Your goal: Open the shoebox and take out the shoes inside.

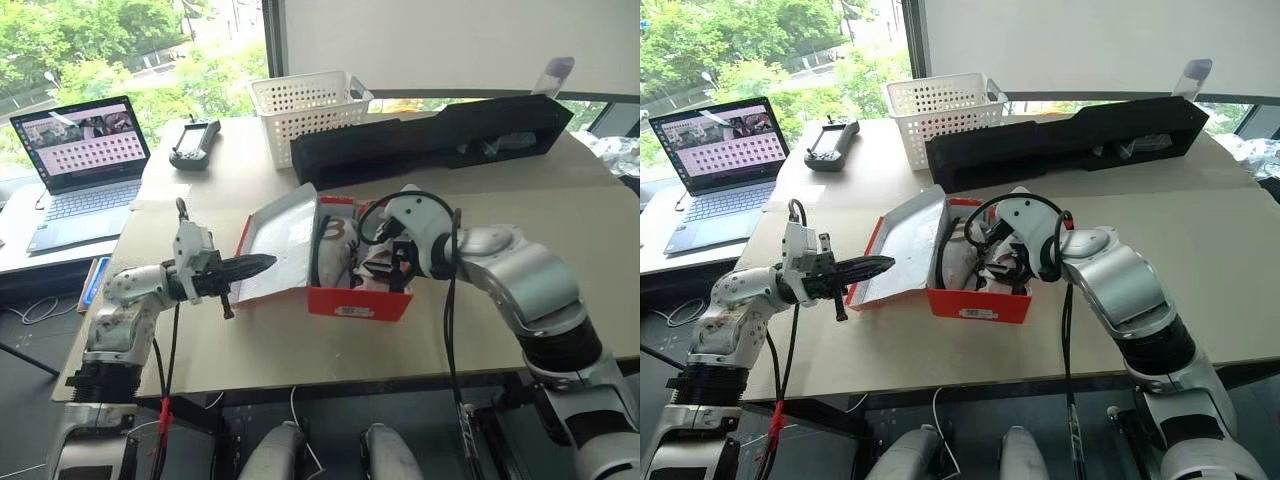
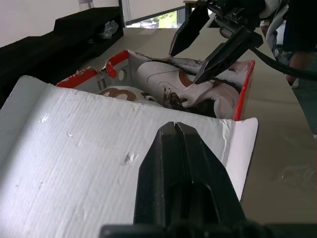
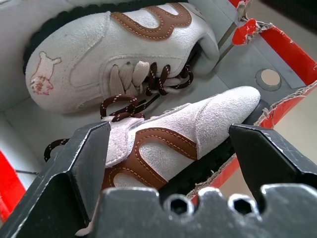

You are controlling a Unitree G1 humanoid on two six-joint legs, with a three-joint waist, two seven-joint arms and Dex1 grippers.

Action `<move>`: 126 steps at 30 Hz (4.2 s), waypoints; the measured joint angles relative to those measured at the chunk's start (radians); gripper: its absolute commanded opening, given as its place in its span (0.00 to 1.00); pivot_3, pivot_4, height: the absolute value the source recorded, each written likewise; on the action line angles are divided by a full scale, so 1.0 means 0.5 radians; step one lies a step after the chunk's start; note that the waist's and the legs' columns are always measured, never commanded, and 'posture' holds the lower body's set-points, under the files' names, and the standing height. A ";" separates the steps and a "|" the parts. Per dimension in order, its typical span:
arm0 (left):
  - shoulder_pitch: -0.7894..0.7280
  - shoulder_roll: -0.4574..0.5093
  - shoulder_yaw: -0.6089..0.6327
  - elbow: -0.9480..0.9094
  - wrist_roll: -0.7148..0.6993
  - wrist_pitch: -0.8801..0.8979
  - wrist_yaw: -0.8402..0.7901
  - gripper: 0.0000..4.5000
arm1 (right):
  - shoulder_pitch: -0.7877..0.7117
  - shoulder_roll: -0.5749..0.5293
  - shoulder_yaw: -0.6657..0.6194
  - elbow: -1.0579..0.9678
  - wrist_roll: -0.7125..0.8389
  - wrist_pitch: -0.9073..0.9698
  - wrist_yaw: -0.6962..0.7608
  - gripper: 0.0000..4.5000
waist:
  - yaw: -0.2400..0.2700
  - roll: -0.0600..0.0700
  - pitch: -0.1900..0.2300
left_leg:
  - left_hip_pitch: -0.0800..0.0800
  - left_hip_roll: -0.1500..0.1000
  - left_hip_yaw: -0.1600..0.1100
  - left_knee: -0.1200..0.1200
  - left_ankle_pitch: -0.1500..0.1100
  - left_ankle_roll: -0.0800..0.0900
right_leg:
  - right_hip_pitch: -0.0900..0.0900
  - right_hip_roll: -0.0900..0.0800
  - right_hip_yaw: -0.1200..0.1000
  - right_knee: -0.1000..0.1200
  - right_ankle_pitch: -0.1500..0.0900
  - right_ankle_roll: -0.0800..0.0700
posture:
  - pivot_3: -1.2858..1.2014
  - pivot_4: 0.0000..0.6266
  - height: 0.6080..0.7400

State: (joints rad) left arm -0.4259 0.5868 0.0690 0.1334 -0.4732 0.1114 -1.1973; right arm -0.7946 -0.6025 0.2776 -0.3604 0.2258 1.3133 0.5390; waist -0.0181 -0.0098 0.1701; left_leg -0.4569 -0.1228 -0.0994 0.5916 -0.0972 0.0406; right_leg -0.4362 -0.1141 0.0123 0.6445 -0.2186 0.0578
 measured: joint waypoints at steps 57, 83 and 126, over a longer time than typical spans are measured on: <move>-0.009 -0.006 -0.006 -0.042 0.003 0.049 0.103 0.00 | -0.090 0.040 0.011 0.455 -0.353 -0.404 -0.081 0.99 | 0.001 -0.009 -0.006 | 0.021 0.000 -0.005 -0.010 -0.001 0.000 | 0.021 -0.001 -0.003 -0.007 -0.010 0.011 | 0.52 0.24 0.99; -0.008 -0.009 -0.014 -0.041 0.046 0.052 0.159 0.00 | -0.127 0.238 0.185 0.600 -0.424 -0.459 0.017 0.99 | 0.008 -0.008 -0.005 | 0.021 -0.001 -0.005 -0.008 -0.001 0.000 | 0.017 0.000 -0.004 -0.007 -0.006 0.008 | 0.52 0.24 0.99; -0.008 -0.009 -0.016 -0.051 0.072 0.115 0.220 0.00 | -0.094 0.210 0.137 0.566 -0.488 -0.520 -0.034 0.99 | 0.001 -0.008 -0.005 | 0.021 -0.001 -0.005 -0.009 -0.001 0.000 | 0.021 0.000 -0.003 -0.007 -0.010 0.013 | 0.52 0.24 0.99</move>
State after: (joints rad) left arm -0.4296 0.5822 0.0611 0.1079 -0.4371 0.1688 -1.0876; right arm -0.8414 -0.4973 0.3461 -0.0776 -0.0182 1.0532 0.5222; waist -0.0176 -0.0138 0.1675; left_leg -0.4465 -0.1231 -0.1018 0.5869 -0.0979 0.0404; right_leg -0.4256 -0.1142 0.0107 0.6411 -0.2236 0.0641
